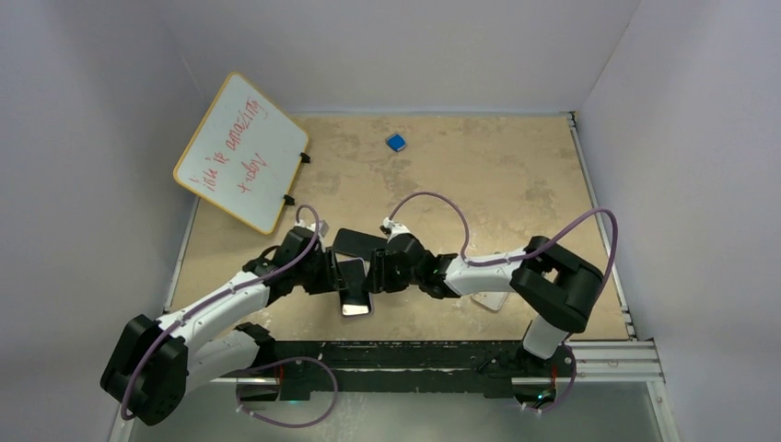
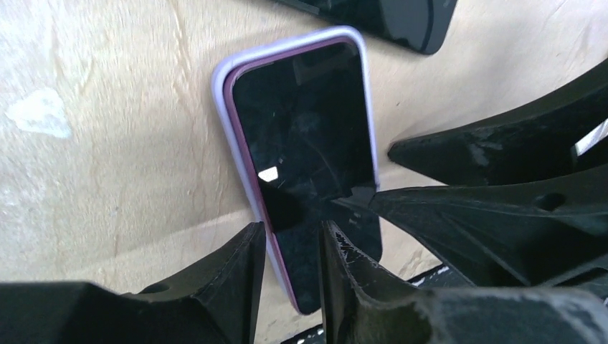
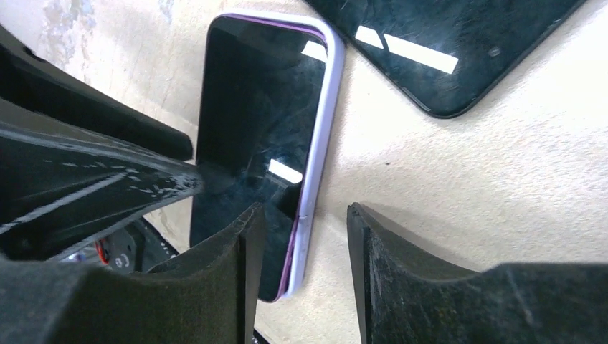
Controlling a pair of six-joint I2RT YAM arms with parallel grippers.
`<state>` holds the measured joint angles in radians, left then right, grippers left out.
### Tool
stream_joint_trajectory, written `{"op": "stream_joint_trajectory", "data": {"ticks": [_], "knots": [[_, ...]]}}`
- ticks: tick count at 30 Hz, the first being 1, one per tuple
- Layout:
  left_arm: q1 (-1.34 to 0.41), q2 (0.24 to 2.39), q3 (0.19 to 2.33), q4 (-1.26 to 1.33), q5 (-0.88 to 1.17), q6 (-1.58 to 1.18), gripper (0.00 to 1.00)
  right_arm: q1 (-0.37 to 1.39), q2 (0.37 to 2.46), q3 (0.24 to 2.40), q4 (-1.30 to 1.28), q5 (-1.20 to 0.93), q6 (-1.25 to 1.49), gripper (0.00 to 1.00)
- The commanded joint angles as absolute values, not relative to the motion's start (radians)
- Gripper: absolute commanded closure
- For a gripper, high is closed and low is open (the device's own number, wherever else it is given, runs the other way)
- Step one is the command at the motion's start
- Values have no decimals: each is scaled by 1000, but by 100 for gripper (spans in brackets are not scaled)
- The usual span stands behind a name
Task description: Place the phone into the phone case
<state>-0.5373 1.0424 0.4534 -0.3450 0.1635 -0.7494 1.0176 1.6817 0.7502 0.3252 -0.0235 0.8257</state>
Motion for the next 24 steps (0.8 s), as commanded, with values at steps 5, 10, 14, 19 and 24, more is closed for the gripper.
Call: {"op": "stream_joint_trajectory", "data": {"ticks": [5,10,14,19,24], "knots": [[-540,1054,378,-286,238,-781,77,1084,1718,734,373,-57,933,46],[-539,1055,349,-242,278,-793,88,1084,1723,656,604,-126,1038,45],[-540,1034,318,-189,329,-826,92,1084,1685,601,783,-152,1085,45],[-540,1045,305,-149,371,-854,93,1079,1646,535,1005,-172,1148,45],[-539,1032,305,-150,376,-862,86,1073,1611,474,1111,-146,1170,44]]}}
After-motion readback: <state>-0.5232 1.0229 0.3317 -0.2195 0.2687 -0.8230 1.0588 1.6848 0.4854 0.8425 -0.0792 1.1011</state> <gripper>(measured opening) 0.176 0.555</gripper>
